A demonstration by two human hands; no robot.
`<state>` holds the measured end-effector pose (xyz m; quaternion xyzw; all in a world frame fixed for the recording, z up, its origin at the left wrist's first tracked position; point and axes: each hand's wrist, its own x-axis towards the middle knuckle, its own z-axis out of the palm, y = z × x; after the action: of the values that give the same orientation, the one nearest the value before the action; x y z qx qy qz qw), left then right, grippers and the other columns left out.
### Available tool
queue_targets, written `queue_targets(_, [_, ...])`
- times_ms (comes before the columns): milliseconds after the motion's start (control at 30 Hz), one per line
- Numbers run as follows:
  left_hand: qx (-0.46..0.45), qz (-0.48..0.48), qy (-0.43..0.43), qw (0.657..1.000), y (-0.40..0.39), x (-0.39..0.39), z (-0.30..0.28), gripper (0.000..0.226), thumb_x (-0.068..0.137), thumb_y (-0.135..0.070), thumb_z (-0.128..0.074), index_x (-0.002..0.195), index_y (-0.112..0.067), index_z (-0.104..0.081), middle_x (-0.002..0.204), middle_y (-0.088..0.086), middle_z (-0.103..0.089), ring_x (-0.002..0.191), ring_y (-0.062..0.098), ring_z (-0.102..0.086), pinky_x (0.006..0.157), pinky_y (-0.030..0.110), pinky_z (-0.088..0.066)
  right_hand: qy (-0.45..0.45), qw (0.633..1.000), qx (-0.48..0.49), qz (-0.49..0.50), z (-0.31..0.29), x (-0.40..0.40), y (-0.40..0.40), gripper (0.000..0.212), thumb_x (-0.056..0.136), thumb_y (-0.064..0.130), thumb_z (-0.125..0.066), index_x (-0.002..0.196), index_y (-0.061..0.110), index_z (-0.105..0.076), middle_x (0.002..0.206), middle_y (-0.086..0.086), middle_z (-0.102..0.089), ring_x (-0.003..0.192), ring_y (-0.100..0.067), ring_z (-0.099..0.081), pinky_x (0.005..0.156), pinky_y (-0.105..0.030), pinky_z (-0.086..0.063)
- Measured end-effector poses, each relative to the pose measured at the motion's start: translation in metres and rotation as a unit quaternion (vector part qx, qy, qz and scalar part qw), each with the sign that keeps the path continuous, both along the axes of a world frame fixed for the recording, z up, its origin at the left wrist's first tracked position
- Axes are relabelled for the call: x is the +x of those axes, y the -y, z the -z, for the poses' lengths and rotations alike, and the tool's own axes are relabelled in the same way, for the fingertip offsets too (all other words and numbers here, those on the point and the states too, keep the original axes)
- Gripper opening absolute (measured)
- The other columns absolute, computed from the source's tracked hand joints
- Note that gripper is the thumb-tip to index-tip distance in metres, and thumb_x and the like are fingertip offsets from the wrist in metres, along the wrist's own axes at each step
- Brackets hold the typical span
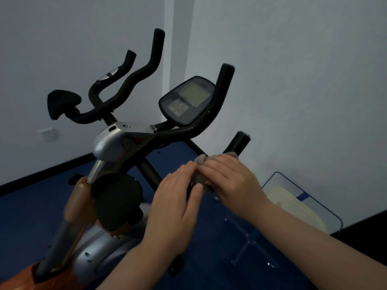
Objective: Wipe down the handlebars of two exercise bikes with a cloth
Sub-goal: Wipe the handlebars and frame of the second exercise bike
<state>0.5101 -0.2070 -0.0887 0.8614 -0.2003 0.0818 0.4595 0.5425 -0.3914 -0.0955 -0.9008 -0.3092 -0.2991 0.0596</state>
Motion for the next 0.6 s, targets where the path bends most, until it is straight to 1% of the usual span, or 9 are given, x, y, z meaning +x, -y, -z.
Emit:
queue_targets(67, [-0.01, -0.005, -0.001, 1.0, 0.008, 0.002, 0.0, 0.049, 0.094, -0.044, -0.03, 0.142, -0.036, -0.032, 0.143, -0.02, -0.04, 0.132, -0.005, -0.033, 0.113, 0.028, -0.028, 0.008, 1.0, -0.008, 0.007, -0.007, 0.003, 0.011, 0.027, 0.094, 0.01, -0.056, 0.119, 0.006, -0.065, 0.117, -0.008, -0.066, 0.111, -0.025, -0.059, 0.103, -0.041, -0.042])
queue_targets(200, [-0.028, -0.001, 0.006, 1.0, 0.024, 0.008, -0.003, 0.042, 0.093, -0.051, -0.028, 0.135, -0.049, -0.027, 0.124, -0.041, -0.037, 0.121, -0.018, -0.033, 0.103, 0.015, -0.028, 0.033, 0.997, -0.063, -0.006, -0.016, 0.011, 0.029, 0.028, 0.092, 0.009, -0.059, 0.12, 0.008, -0.065, 0.116, -0.007, -0.066, 0.11, -0.025, -0.06, 0.105, -0.038, -0.041])
queue_targets(267, [-0.034, 0.006, 0.009, 0.999, 0.032, 0.012, -0.007, 0.043, 0.091, -0.053, -0.026, 0.134, -0.051, -0.027, 0.119, -0.047, -0.036, 0.118, -0.02, -0.035, 0.099, 0.011, -0.028, 0.058, 0.993, -0.097, -0.013, -0.022, 0.017, 0.039, 0.03, 0.093, 0.005, -0.054, 0.121, 0.008, -0.064, 0.117, -0.007, -0.066, 0.112, -0.024, -0.06, 0.108, -0.036, -0.038])
queue_targets(367, [-0.044, 0.006, 0.005, 0.999, 0.044, 0.019, -0.008, 0.039, 0.094, -0.053, -0.027, 0.133, -0.053, -0.029, 0.118, -0.047, -0.037, 0.116, -0.023, -0.035, 0.096, 0.009, -0.03, 0.096, 0.988, -0.12, -0.024, -0.032, 0.024, 0.052, 0.03, 0.095, 0.004, -0.049, 0.12, 0.009, -0.064, 0.118, -0.007, -0.066, 0.114, -0.024, -0.058, 0.11, -0.037, -0.036])
queue_targets(400, [-0.047, 0.002, -0.002, 0.999, 0.047, 0.021, -0.007, 0.039, 0.096, -0.053, -0.026, 0.134, -0.051, -0.03, 0.12, -0.044, -0.038, 0.115, -0.024, -0.034, 0.095, 0.008, -0.028, 0.106, 0.986, -0.125, -0.023, -0.035, 0.027, 0.055, 0.029, 0.095, 0.004, -0.05, 0.119, 0.009, -0.064, 0.118, -0.007, -0.066, 0.115, -0.024, -0.057, 0.11, -0.038, -0.036])
queue_targets(433, [-0.05, -0.003, -0.008, 0.999, 0.05, 0.022, -0.007, 0.044, 0.095, -0.055, -0.024, 0.137, -0.047, -0.032, 0.123, -0.041, -0.038, 0.115, -0.025, -0.033, 0.095, 0.006, -0.026, 0.112, 0.985, -0.129, -0.023, -0.038, 0.029, 0.057, 0.027, 0.095, 0.004, -0.051, 0.118, 0.01, -0.064, 0.119, -0.007, -0.065, 0.116, -0.024, -0.057, 0.109, -0.039, -0.036])
queue_targets(467, [-0.053, -0.006, -0.013, 0.999, 0.053, 0.023, -0.006, 0.05, 0.091, -0.057, -0.023, 0.139, -0.043, -0.034, 0.126, -0.039, -0.038, 0.115, -0.025, -0.032, 0.095, 0.004, -0.024, 0.112, 0.985, -0.128, -0.025, -0.042, 0.03, 0.059, 0.027, 0.095, 0.004, -0.052, 0.117, 0.01, -0.065, 0.119, -0.007, -0.065, 0.116, -0.025, -0.057, 0.108, -0.039, -0.037])
queue_targets(533, [-0.062, -0.006, -0.021, 0.998, 0.057, 0.024, -0.005, 0.053, 0.088, -0.058, -0.025, 0.138, -0.043, -0.034, 0.122, -0.043, -0.038, 0.115, -0.028, -0.032, 0.092, -0.002, -0.024, 0.103, 0.989, -0.098, -0.028, -0.048, 0.033, 0.061, 0.025, 0.094, 0.002, -0.055, 0.115, 0.008, -0.066, 0.118, -0.009, -0.065, 0.113, -0.026, -0.058, 0.104, -0.037, -0.042])
queue_targets(600, [-0.066, -0.007, -0.033, 0.997, 0.06, 0.024, -0.004, 0.053, 0.088, -0.06, -0.024, 0.138, -0.045, -0.034, 0.124, -0.042, -0.041, 0.116, -0.026, -0.034, 0.093, 0.001, -0.028, 0.082, 0.996, -0.039, -0.016, -0.051, 0.034, 0.062, 0.026, 0.092, 0.002, -0.059, 0.116, 0.008, -0.067, 0.117, -0.009, -0.066, 0.111, -0.026, -0.06, 0.098, -0.033, -0.048])
